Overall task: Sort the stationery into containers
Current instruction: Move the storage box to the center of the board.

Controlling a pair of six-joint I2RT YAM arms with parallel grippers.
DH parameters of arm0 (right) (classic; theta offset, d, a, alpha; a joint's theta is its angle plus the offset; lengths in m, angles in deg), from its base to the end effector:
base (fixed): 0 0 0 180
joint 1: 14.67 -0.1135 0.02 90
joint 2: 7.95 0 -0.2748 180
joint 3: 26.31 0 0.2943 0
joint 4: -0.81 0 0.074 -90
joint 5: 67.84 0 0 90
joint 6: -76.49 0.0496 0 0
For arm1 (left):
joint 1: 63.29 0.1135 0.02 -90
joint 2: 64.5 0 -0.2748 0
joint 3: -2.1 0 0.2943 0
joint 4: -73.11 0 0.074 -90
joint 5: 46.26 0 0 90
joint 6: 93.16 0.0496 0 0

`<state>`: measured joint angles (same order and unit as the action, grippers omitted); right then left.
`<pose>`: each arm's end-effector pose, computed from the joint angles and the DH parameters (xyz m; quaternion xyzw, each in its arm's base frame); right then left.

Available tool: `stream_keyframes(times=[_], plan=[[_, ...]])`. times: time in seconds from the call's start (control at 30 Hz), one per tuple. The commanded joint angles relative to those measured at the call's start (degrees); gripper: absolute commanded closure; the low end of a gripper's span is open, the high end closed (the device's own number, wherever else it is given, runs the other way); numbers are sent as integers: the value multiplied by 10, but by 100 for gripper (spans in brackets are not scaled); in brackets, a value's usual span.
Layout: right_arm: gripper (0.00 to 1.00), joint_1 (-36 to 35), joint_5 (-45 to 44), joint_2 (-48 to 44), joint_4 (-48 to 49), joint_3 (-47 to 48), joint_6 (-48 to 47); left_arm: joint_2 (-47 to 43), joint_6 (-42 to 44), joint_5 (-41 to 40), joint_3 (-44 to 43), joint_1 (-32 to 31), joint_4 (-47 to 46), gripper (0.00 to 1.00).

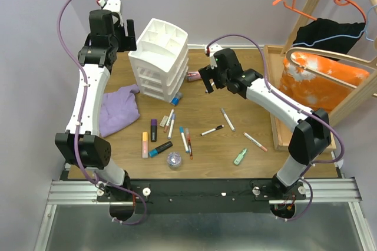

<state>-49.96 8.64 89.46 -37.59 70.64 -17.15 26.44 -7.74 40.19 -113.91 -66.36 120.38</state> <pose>0.3698 0.2476 0.3070 -0.2506 0.8615 0.0147 0.4413 0.4050 -0.0186 0.4663 -0.0282 0.8293 -0.0115 0.5580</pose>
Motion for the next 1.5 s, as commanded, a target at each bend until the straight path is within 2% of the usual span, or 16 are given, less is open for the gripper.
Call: stream_keyframes(times=[0.0, 0.1, 0.23, 0.4, 0.87, 0.97, 1.1, 1.27, 1.4, 1.47], plan=[[0, -1, 3, 9, 5, 35, -12, 23, 21, 17, -17, 3, 18, 12], [0, 0, 24, 9, -10, 50, -55, 43, 33, 31, -37, 3, 37, 11], [0, 0, 38, 32, -37, 100, -42, 80, 43, 51, -88, 3, 76, 17], [0, 0, 61, 47, -42, 112, -23, 137, 71, 61, -168, 3, 137, 25], [0, 0, 56, 49, -40, 98, -31, 197, 71, 84, -195, 2, 157, 31], [0, 0, 54, 48, -42, 96, -33, 230, 80, 83, -226, 2, 176, 39], [0, 0, 52, 45, -43, 91, -43, 259, 96, 99, -251, 2, 177, 58], [0, 7, 48, 45, -42, 78, -56, 280, 141, 115, -278, 2, 164, 74], [0, 18, 49, 46, -40, 70, -59, 278, 260, 143, -265, 3, 125, 86], [0, 22, 53, 48, -40, 67, -59, 273, 305, 157, -244, 7, 102, 86]])
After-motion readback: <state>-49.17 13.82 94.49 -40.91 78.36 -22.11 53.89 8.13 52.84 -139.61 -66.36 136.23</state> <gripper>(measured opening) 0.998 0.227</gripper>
